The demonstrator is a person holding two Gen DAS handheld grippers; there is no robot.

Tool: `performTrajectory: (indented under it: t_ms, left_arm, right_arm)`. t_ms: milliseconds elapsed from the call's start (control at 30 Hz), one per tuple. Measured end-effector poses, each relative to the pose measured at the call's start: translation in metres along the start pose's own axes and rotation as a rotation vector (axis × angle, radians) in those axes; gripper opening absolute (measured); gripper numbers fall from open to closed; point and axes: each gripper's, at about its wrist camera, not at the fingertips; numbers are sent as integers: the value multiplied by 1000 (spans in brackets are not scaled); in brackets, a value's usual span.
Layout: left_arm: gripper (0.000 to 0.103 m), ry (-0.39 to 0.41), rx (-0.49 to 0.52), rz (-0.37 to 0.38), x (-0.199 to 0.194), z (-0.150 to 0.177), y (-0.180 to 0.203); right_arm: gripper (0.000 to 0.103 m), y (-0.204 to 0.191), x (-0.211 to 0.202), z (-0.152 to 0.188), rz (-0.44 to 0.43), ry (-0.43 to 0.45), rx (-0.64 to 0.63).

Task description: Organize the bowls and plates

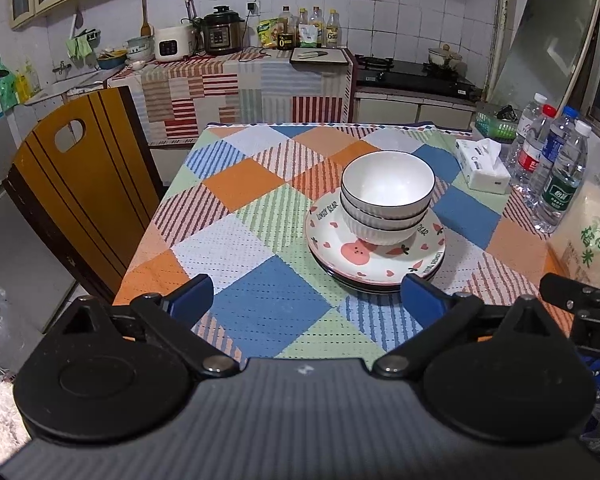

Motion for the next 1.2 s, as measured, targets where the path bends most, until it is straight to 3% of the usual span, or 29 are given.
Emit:
performTrajectory:
  t_ms: [333,1200]
  left_arm:
    - [102,46,39,-7,-5,1,8]
    - [102,23,39,-19,-3,6,10]
  right_arm:
    - [99,0,0,1,9,8,10]
    - [99,-2,1,2,12,-2,9]
Point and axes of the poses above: each gripper's, at about its wrist camera, not at the fingertips, and x roughly the way its jaws point, y to its right, z to its underside, and after that the axes turned 5 degrees about -z, right-handed
